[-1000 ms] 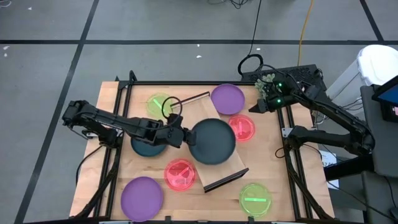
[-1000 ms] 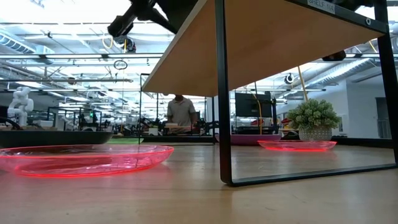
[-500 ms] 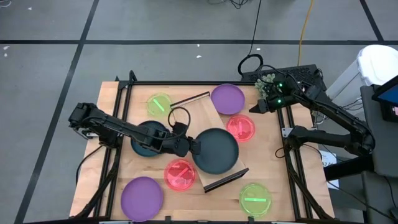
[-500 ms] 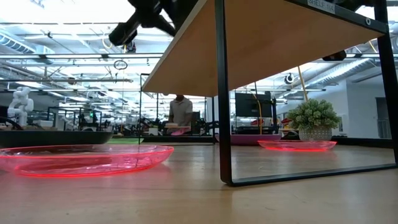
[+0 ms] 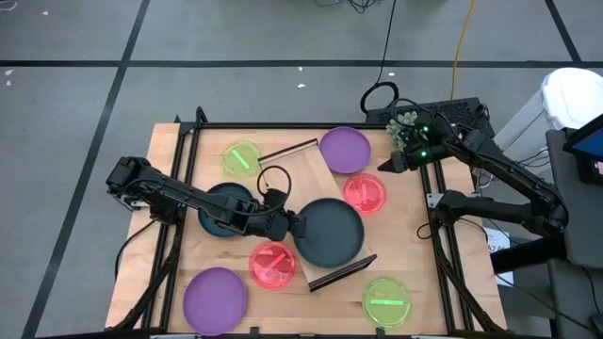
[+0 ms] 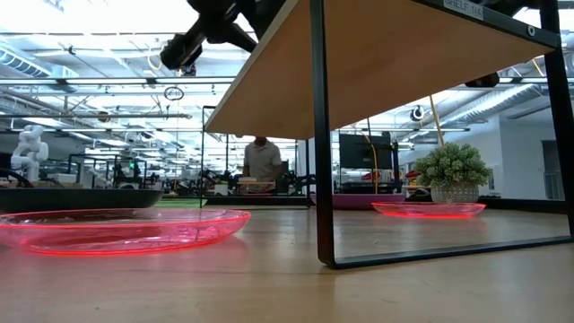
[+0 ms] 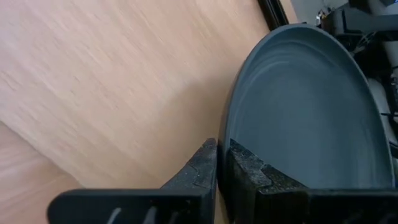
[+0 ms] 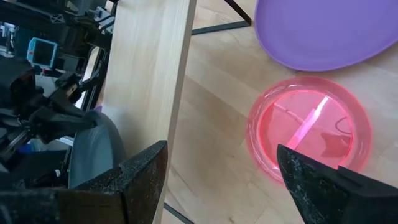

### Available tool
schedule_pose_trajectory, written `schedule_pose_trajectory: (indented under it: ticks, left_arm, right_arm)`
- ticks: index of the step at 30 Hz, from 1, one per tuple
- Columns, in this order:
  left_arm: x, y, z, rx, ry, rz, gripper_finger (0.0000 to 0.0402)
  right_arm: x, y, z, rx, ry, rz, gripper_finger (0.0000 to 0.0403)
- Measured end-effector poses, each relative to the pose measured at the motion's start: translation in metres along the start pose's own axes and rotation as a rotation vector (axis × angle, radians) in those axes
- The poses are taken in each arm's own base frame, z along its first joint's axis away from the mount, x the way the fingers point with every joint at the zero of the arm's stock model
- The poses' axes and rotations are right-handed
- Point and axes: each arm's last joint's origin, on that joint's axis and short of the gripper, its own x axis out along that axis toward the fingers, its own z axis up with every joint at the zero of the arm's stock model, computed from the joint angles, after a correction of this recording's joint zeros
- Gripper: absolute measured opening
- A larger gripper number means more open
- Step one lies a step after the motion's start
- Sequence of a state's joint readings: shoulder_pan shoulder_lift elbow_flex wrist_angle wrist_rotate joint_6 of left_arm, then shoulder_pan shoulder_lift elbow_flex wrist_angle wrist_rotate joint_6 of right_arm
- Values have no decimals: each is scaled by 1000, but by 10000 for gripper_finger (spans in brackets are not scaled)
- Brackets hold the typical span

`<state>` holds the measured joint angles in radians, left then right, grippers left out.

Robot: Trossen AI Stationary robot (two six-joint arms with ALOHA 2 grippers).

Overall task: Place and stack plates onto a shelf
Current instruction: Put the right black plate on the shelf

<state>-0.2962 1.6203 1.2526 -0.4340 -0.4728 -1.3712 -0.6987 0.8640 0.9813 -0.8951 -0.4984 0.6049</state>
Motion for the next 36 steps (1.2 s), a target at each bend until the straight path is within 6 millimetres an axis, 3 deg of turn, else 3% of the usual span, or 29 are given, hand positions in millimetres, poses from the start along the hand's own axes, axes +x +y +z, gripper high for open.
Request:
schedule_pose_trajectory:
  ticks: [24,36]
  left_arm:
    - [-1,1,-3,10,10,8,38]
    - [-2,4,-4,9,10,43,121]
  right_arm:
    - [-3,1,-2,-14,-12,5,281]
    - [-3,1,-2,-33,-12,4,281]
